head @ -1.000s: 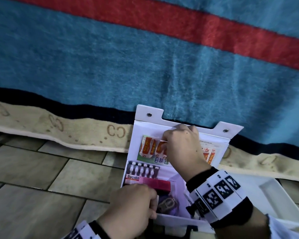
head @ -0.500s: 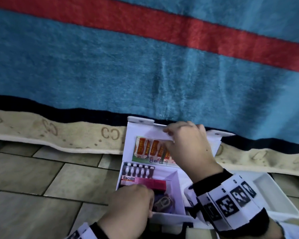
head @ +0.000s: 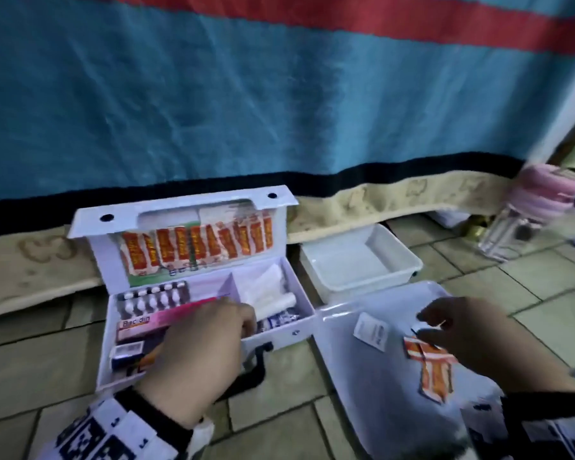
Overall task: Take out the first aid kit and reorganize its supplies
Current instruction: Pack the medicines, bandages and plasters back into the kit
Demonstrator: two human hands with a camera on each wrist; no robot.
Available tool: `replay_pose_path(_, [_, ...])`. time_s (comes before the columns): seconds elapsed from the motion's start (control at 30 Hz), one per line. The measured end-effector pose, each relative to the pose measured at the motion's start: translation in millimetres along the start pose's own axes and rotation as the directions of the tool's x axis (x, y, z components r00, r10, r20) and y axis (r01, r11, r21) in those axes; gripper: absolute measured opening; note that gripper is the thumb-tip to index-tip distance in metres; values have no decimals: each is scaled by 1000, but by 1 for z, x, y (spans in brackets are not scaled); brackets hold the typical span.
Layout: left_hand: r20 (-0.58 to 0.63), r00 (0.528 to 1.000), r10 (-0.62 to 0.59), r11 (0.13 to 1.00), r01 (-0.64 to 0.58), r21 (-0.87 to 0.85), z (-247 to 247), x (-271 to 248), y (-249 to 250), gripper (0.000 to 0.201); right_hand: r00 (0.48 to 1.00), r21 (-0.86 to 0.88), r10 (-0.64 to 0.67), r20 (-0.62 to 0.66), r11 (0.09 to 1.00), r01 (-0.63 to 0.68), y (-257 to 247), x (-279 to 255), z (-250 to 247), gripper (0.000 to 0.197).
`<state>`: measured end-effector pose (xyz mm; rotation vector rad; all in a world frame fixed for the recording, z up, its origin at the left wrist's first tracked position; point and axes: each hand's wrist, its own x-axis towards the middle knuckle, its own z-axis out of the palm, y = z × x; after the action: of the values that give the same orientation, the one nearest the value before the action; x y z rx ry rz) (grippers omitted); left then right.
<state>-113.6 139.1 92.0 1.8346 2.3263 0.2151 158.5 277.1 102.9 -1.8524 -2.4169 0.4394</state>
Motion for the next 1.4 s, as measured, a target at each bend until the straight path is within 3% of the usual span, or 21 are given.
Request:
replay_pose_path(0.13, [-11,1000,20,1000,-20,11,8,12,18,15,979,-171,54,198,985,-20,45,-18,21,24])
replay_pose_path(0.27, [0,1000,1,989,-1,146,9,20,23,15,974,-111,34,222,994,-9,52,-17,18,41])
replay_pose_path(0.4, [5,1000,-10,978,9,211,8,25,23,18,970,-234,-45,240,967,102,50,-10,26,53])
replay_pose_path(0.53, [0,1000,-11,977,11,214,7,22,23,16,975,-233,-104,195,961,149,41,-12,45,31])
replay_pose_path(0.93, [1,1000,-18,974,17,226,6,17,31,17,969,-279,-170,178,936,215,38,-9,52,20])
replay_pose_path(1.2, [-19,998,-53,977,55,204,8,15,31,19,919,-125,-138,369,972,197,37,-5,39,2])
replay_pose_path(1.4, [-30,997,-69,978,74,195,6,14,33,20,967,-346,-141,213,914,210,17,-10,55,16])
